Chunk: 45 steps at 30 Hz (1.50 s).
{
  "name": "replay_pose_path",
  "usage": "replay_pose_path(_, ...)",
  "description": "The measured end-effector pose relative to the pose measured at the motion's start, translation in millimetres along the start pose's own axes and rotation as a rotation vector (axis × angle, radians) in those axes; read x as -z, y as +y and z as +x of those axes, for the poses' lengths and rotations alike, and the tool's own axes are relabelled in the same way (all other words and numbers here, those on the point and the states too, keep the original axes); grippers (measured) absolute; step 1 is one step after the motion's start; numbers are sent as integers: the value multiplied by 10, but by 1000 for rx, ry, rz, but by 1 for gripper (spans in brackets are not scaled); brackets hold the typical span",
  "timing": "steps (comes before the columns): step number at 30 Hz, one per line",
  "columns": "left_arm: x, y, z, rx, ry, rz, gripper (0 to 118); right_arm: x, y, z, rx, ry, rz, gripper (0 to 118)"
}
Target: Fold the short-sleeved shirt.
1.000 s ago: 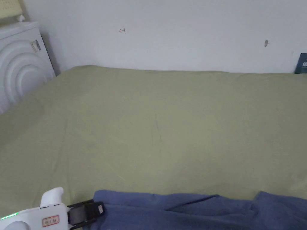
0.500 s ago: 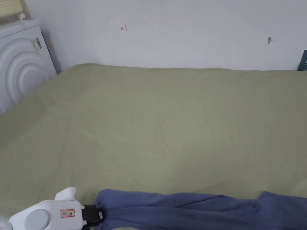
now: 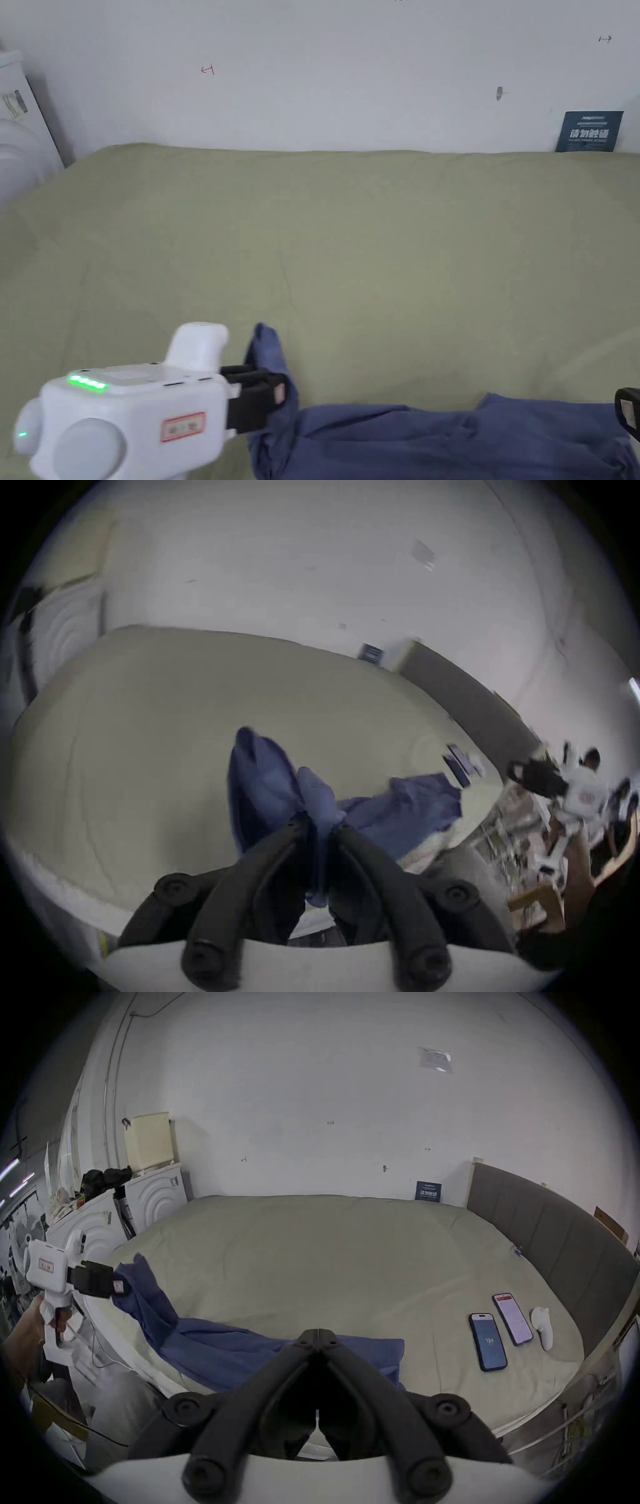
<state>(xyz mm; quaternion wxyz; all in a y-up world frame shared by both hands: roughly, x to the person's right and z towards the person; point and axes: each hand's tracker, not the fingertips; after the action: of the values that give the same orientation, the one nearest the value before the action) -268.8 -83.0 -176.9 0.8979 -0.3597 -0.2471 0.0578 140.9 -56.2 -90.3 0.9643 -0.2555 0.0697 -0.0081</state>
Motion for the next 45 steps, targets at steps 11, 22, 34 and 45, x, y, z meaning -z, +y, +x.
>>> replay_pose_path(11, 1356, -266, 511, -131, -80, -205, 23, -32, -125, 97, 88, 32, 12, 0)
replay_pose_path(22, 838, -290, -152, -591, -211, 33, 74, 70, -178, 206, 145, 31, 3, 0)
replay_pose_path(34, 1708, -802, -122, -714, -257, -101, 5, -1, -138, 236, 270, 143, 58, 0)
replay_pose_path(45, 1745, -938, 242, -714, -167, -27, 1, -96, 20, 160, 193, 115, 94, 0)
